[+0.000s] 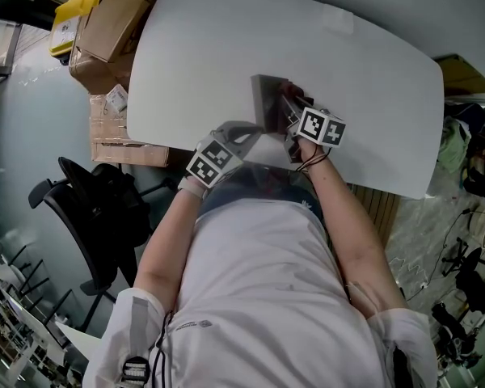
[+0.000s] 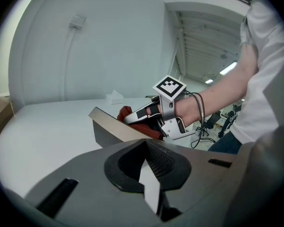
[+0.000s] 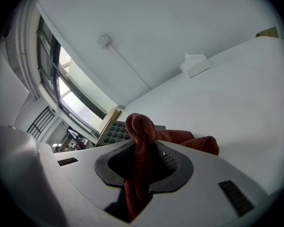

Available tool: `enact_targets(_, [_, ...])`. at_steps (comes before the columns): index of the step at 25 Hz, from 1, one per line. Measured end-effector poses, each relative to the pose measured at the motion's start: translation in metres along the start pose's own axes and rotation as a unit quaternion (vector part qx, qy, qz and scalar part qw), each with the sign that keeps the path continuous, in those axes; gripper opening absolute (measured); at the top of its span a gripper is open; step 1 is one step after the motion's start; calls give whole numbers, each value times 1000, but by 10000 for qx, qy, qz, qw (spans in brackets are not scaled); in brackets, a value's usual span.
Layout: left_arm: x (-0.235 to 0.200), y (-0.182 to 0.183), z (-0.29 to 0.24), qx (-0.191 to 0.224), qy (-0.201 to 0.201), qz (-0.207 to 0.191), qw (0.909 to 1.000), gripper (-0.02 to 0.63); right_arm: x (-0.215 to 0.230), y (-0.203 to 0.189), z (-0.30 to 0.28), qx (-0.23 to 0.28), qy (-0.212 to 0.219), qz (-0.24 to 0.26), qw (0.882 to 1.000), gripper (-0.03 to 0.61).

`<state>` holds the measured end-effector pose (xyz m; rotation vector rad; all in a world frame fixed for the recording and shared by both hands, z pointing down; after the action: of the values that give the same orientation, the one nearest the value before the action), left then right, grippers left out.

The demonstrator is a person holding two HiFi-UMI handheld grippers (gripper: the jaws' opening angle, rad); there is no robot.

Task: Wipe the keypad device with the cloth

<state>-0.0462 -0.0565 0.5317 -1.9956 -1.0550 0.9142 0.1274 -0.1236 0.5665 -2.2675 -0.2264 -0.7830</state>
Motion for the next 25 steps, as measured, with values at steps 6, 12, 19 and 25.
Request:
enact_targets(6, [0,2,0,28,7,15,10000,11,16,-1,-1,-59,-158,-220,9996,91])
enact_targets(12, [1,3,1,90,17,68,9999,11,26,-6,2,-20,-332,-462,9984,91])
enact_targets(19, [9,-2,7,-16,-94,-8,10000,11,21,-16,7,-111,-284,-414,9987,91])
enact_targets(25, [15,-9,15,-22,-153,28,9999,11,20,-35,17,-99,-303,-562,9979,91])
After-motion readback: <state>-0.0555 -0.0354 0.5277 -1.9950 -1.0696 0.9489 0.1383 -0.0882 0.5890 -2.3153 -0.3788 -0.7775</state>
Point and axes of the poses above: the fingertips, and each gripper's own axes: z backward along the fingers, x to its right, y out of its top, the point moved 7 cm from there along z, backward along the fingers, and after that the axes turned 1 degree about x, right-handed, at the moved point
